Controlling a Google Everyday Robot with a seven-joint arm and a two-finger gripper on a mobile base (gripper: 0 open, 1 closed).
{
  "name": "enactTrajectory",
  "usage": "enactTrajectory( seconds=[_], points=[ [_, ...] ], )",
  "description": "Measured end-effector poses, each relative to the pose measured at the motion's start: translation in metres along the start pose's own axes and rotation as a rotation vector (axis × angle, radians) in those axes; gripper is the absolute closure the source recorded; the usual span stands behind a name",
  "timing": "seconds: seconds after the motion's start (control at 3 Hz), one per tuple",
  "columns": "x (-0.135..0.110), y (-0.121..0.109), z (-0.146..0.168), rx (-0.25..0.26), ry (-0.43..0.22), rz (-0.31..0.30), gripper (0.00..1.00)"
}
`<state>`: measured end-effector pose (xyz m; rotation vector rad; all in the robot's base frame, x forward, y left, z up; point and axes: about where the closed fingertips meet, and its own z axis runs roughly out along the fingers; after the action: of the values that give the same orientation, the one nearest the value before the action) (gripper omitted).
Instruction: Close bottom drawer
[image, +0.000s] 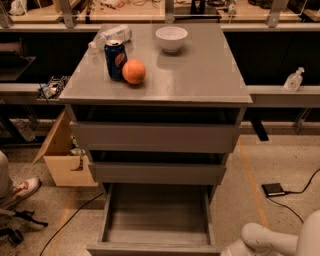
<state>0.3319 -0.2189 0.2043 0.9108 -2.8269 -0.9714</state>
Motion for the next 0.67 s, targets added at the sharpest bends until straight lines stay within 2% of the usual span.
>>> enactTrajectory(
  seconds=[0.33, 0.67],
  points=[
    [-0.0061, -0.0171, 0.0183, 0.014, -0.028, -0.020, 1.00],
    [-0.0156, -0.0230, 0.0268, 0.018, -0.054, -0.049, 1.00]
  ],
)
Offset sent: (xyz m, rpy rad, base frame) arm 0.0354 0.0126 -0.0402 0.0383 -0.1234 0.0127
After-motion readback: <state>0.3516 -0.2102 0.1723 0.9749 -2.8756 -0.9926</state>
